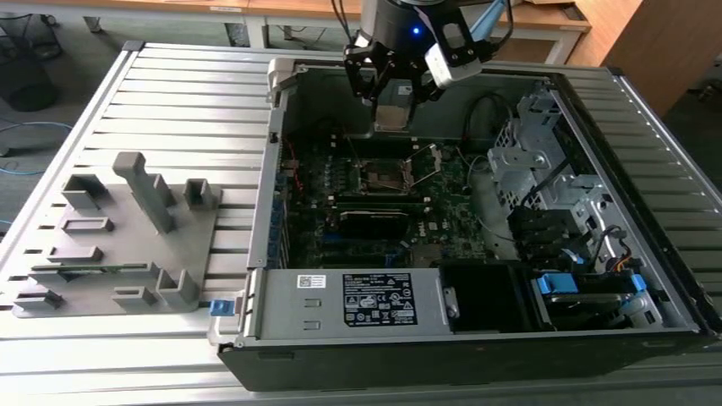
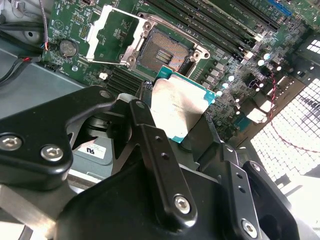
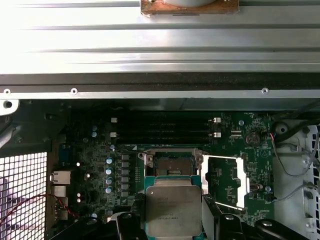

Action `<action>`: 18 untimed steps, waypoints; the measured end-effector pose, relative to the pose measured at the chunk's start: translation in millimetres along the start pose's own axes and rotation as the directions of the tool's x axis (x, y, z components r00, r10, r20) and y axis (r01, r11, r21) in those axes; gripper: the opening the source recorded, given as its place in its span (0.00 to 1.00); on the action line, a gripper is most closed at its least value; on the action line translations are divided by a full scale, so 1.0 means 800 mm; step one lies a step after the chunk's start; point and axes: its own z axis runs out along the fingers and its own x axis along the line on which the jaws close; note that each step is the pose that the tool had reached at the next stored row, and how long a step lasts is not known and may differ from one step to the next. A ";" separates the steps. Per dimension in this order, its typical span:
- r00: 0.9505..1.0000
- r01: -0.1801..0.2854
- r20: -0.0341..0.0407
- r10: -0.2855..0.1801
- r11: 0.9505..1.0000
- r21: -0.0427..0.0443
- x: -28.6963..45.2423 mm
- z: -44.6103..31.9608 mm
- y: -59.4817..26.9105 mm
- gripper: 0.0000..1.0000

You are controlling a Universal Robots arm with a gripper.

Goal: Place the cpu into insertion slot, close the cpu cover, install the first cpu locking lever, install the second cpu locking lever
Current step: 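Place the cpu into insertion slot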

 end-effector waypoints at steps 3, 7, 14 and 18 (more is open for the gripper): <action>1.000 0.000 0.000 0.000 1.000 0.000 0.0000 0.0002 0.000 0.54; 1.000 0.000 0.000 0.000 1.000 0.000 0.0000 0.0006 0.000 0.54; 1.000 0.000 0.000 0.000 1.000 0.000 0.0000 0.0015 0.000 0.54; 1.000 0.000 0.000 0.000 1.000 0.000 0.0000 0.0028 0.000 0.54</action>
